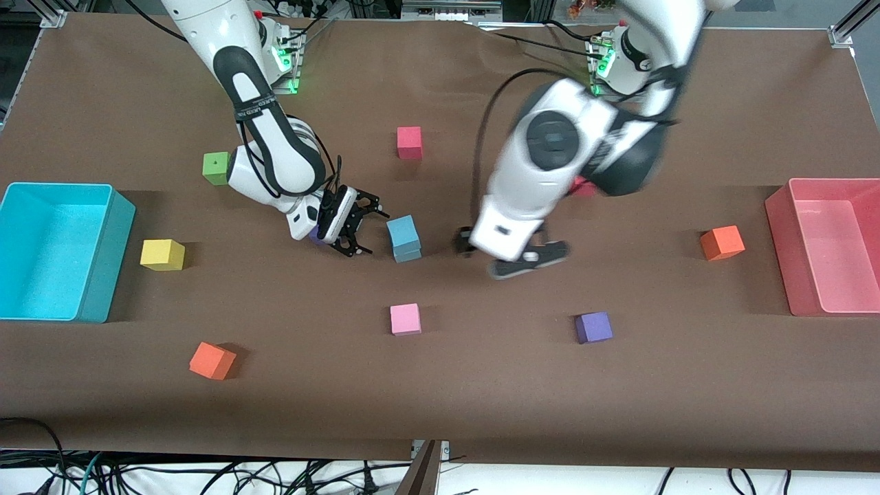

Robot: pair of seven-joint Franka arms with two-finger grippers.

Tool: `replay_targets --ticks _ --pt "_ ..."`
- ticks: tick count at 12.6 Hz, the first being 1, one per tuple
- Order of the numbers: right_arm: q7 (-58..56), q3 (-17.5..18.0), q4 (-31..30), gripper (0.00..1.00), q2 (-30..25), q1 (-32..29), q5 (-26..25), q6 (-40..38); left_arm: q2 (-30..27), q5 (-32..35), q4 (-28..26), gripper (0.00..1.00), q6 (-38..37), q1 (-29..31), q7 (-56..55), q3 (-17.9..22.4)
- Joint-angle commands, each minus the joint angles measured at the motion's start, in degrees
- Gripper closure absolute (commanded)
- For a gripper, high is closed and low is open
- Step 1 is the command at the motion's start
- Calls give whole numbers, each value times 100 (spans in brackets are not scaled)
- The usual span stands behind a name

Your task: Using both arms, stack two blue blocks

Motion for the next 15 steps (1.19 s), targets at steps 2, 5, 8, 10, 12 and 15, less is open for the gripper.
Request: replay_targets --ticks 2,5,8,10,12,15 --pt "335 17 -569 0 -513 -34 -31 -222 -1461 -80 -1110 0 -1129 1241 1458 -228" --pt "1115 8 -684 0 -759 -165 -837 -564 -2181 464 -1513 0 -1457 2059 2599 -228" --pt "2870 -412 -615 0 -1207 -385 -3213 -1572 -2622 755 -1909 0 -1457 2535 3287 -220" --pt "3751 -738 -413 0 -1479 -447 -4342 -2364 -2842 809 -2077 0 -1457 2667 3368 -228" --pt "4577 -809 -193 0 -1751 -517 -5518 -2673 -2948 800 -2156 0 -1466 2694 3386 -228" --pt "6087 -757 963 0 -1815 -798 -7329 -3933 -3010 791 -2174 0 -1484 2694 3377 -228"
